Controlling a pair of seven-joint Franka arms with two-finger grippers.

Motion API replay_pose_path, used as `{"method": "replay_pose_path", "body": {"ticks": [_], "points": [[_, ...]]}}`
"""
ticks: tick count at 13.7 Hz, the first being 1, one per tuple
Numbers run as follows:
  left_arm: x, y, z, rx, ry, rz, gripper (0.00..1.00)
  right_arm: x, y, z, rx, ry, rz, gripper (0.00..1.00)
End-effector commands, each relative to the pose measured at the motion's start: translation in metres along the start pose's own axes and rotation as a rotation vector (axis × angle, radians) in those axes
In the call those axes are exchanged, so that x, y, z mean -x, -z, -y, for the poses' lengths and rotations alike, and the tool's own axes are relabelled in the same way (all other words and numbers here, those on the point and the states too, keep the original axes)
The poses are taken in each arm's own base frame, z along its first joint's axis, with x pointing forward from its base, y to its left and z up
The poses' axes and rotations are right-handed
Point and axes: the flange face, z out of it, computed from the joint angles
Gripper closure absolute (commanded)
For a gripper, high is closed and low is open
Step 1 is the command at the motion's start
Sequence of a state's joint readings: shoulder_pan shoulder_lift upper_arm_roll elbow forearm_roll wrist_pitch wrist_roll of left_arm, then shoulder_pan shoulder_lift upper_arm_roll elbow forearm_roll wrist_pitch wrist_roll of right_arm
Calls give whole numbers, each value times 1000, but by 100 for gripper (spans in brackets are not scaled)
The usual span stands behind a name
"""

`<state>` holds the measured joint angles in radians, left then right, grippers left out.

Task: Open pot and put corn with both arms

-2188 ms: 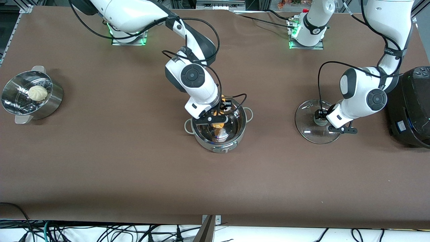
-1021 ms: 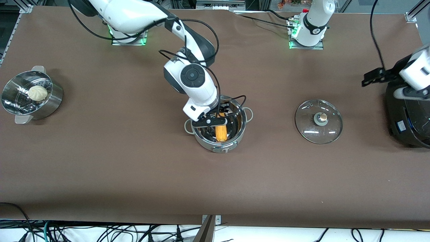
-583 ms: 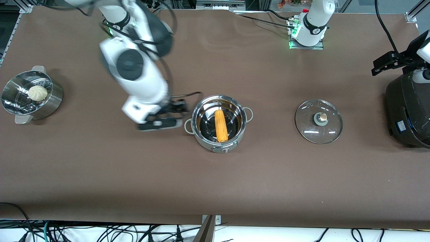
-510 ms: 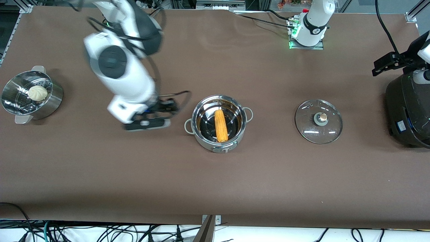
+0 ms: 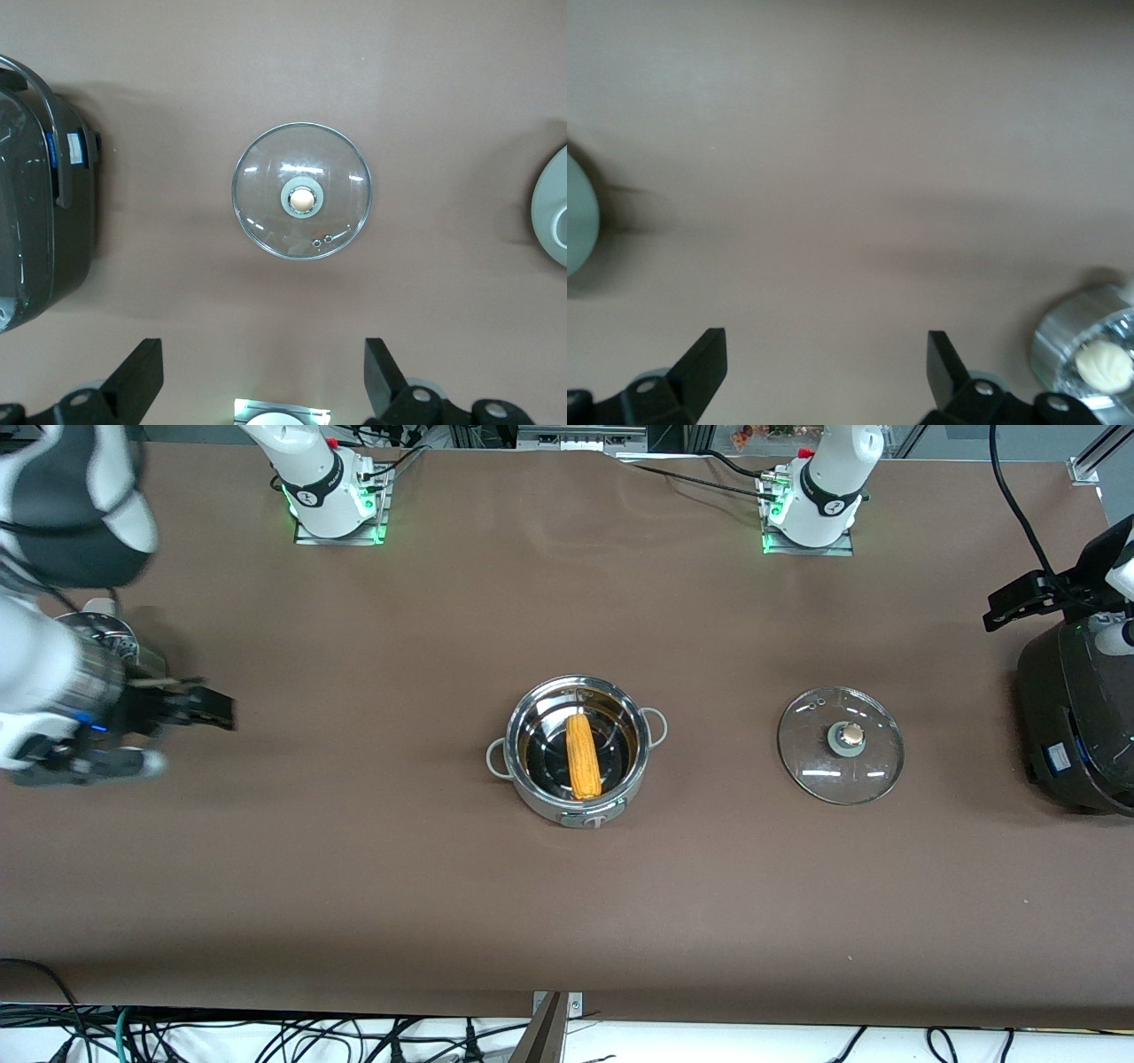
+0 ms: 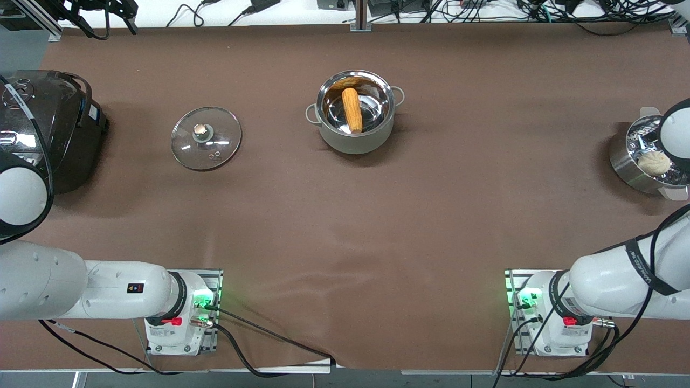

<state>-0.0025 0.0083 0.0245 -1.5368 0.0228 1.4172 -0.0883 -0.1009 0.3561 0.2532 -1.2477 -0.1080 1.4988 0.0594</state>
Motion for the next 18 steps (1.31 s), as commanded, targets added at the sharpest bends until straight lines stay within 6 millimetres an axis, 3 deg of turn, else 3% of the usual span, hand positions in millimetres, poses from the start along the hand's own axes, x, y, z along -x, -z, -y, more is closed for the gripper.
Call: {"method": "replay_pose_path", "body": {"ticks": [1,3,4,6,8,10,14,18], "points": [[-4,4,-4,-8,17,3,0,39,13,-22,13,-57,0,0],[-1,15,-9,-9,9,-20,0,53,7,-65,-56,-166,-22,0],[0,29,-3,-5,19,-47,0,57,-4,-75,-106,-202,-33,0],[1,27,-4,-12,9,-34,0,69,-7,-78,-48,-241,-54,0],[2,24,-3,-17,7,-16,0,88,10,-75,-57,-264,-74,0],[3,25,-8,-10,-4,-17,0,95,-1,-55,-51,-231,-27,0],[3,25,-12,-10,-9,-19,0,106,-4,-53,-49,-206,-5,0],[3,25,-12,-10,-9,-18,0,86,-17,-63,-53,-53,15,0]]}}
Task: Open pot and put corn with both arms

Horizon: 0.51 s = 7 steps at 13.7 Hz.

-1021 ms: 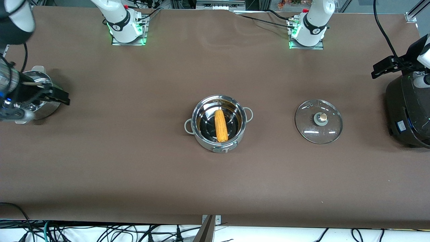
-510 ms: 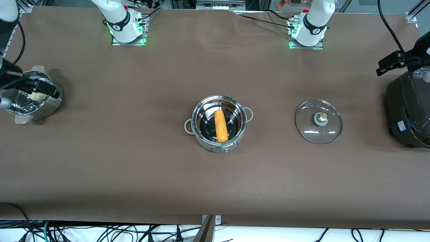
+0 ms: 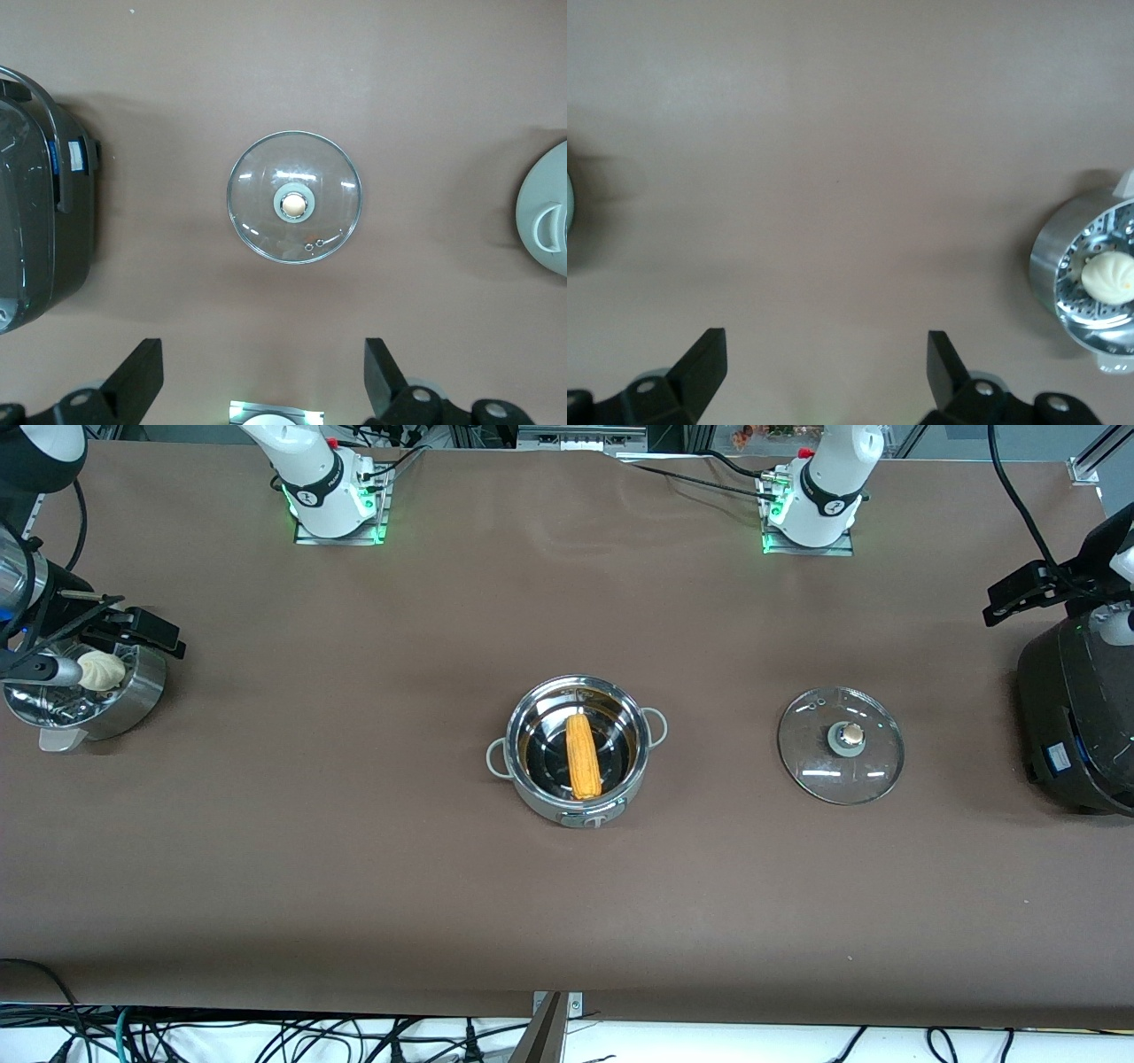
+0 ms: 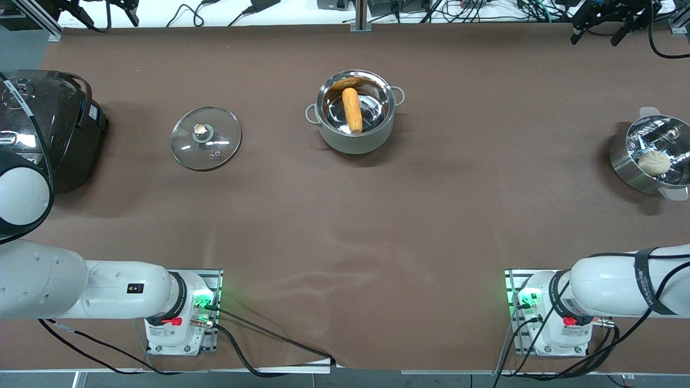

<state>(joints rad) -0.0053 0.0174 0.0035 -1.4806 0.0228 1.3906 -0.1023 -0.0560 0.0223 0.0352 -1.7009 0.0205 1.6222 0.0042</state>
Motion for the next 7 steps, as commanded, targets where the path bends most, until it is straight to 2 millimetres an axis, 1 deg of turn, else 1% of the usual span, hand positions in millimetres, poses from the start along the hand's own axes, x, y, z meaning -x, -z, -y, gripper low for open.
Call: {"method": "replay_pose_path", "body": {"ticks": [1,5,7], "points": [[0,6,-1,-10,-3,4,0,-8,-1,-7,15,47,8,0],[0,6,-1,-10,2,3,0,-12,-5,-13,20,109,12,0],[0,6,1,-10,6,7,0,-12,-4,-17,32,107,8,0]]}}
